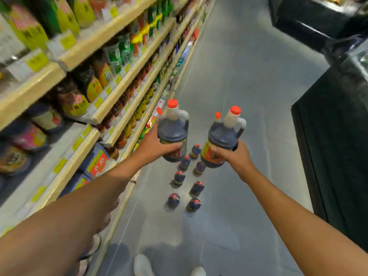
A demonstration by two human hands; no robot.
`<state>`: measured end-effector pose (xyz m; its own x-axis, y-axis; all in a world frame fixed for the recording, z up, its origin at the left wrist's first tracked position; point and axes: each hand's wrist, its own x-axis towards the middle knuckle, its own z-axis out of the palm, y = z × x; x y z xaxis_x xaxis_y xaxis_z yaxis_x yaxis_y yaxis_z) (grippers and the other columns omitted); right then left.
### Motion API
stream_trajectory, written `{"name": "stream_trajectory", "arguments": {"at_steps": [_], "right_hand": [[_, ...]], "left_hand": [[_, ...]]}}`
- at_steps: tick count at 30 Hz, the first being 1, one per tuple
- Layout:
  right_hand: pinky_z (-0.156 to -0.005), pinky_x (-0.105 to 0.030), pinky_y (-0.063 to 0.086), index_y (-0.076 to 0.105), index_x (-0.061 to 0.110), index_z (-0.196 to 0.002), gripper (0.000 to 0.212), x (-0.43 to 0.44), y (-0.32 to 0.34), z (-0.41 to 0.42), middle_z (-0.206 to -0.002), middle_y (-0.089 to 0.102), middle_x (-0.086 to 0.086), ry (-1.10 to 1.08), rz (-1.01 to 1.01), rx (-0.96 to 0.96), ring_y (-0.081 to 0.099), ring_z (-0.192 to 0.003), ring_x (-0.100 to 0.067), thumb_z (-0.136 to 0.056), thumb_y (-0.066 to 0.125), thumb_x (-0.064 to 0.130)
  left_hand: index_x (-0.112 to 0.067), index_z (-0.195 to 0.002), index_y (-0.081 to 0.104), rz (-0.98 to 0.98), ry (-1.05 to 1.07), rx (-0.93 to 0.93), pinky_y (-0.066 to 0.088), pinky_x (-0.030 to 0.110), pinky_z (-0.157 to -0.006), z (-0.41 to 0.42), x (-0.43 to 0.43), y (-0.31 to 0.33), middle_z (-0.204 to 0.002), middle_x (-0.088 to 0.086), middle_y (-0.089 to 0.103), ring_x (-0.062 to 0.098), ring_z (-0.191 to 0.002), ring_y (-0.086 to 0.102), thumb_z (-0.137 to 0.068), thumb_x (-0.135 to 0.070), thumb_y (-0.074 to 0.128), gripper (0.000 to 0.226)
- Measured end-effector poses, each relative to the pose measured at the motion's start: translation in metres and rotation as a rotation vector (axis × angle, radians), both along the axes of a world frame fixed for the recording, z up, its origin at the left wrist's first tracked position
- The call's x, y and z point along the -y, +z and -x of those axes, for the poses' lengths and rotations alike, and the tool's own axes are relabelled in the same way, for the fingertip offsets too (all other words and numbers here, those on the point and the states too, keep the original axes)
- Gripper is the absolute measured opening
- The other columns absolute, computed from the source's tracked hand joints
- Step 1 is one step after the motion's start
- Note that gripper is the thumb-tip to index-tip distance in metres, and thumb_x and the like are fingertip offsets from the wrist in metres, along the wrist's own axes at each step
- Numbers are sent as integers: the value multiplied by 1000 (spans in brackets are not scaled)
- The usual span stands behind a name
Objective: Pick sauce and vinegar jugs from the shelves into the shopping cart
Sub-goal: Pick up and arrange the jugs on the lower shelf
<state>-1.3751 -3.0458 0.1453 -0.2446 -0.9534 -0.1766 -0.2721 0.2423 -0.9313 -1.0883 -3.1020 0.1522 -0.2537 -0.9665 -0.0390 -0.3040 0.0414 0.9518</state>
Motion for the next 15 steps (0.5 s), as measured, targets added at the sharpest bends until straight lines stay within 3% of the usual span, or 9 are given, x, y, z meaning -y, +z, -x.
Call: {"name": "stream_trajectory", "arguments": {"at_steps": [3, 6, 8, 11, 15], "right_hand": [[-95, -42, 58, 62, 25, -132, 75, 12, 61, 0, -122, 72, 5, -26, 106, 21, 68, -113, -14, -66, 93, 39], [-96, -44, 57, 58, 26, -136, 71, 24, 118, 0, -127, 69, 5, -54, 202, 36, 66, -118, -19, -73, 91, 33], [-95, -44, 58, 57, 29, -136, 71, 31, 155, -1, -126, 69, 7, -58, 277, 29, 66, -116, -18, -74, 90, 37], [-86, -35, 58, 57, 35, -127, 60, 34, 208, -10, -119, 69, 11, -3, 341, 31, 67, -107, -11, -75, 86, 40], [-72, -21, 53, 55, 45, -108, 45, 38, 251, -25, -107, 67, 19, 96, 376, 64, 66, -96, -4, -72, 81, 41]], "left_hand": [[-23, -147, 43, 98, -11, -75, 48, 41, -109, 4, 20, 61, -142, -3, 59, 12, -129, 57, -66, -43, 92, 97], [-18, -147, 43, 200, -29, -117, 50, 36, -106, 8, 37, 122, -140, 0, 61, 11, -126, 59, -58, -49, 89, 105], [-16, -143, 46, 257, -41, -133, 50, 30, -102, 10, 44, 164, -137, 0, 62, 10, -123, 61, -62, -43, 89, 95], [-25, -129, 51, 305, -72, -126, 54, 23, -90, 8, 51, 213, -119, -12, 66, -4, -104, 65, -74, -27, 89, 67], [-33, -130, 53, 344, -9, -153, 55, 42, -99, -1, 42, 245, -126, -8, 67, 12, -113, 67, -61, -49, 90, 80]]}}
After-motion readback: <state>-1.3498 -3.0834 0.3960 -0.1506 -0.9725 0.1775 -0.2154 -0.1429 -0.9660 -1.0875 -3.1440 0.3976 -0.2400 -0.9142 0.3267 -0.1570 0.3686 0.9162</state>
